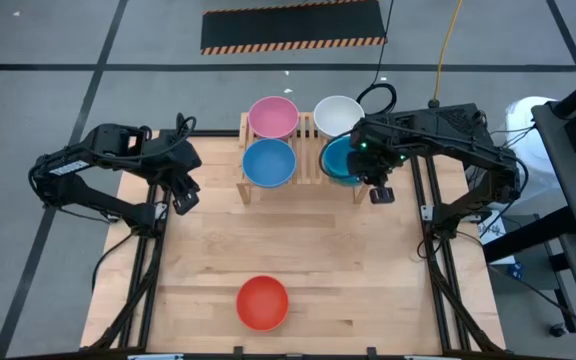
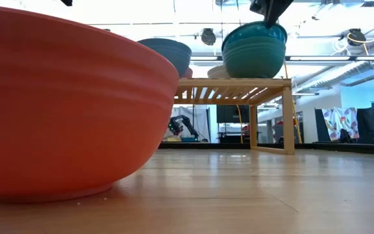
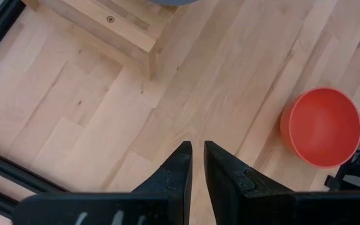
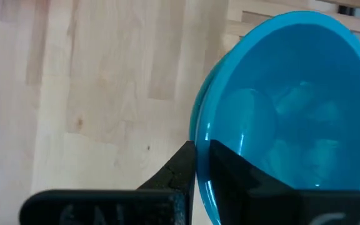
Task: Place and stack bowls onto a shelf
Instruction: Stack the blue bowl on top of the green bowl on the shelf
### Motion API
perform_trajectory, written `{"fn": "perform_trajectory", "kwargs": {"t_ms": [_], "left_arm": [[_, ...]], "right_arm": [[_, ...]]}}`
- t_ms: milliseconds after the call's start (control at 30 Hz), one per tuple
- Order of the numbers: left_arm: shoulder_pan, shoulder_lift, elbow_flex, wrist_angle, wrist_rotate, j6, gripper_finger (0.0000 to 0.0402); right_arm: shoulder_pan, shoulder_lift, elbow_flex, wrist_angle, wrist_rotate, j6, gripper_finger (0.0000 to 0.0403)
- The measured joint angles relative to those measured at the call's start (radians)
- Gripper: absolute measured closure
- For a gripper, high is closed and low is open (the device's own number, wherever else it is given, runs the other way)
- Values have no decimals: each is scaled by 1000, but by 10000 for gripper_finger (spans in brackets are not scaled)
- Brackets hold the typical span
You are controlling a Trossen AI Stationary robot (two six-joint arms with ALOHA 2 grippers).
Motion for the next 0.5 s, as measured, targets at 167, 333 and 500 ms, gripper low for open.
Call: {"fn": "perform_trajectory", "kwargs": {"t_ms": [167, 333, 500], "left_arm": [[0, 0, 0, 0, 0, 0, 355], [0, 0, 0, 0, 0, 0, 355], [0, 0, 0, 0, 0, 0, 355]], "right_arm": [[0, 0, 0, 2, 2, 34, 367], [0, 0, 0, 5, 0, 42, 366], [0, 0, 0, 17, -1, 45, 366]]}}
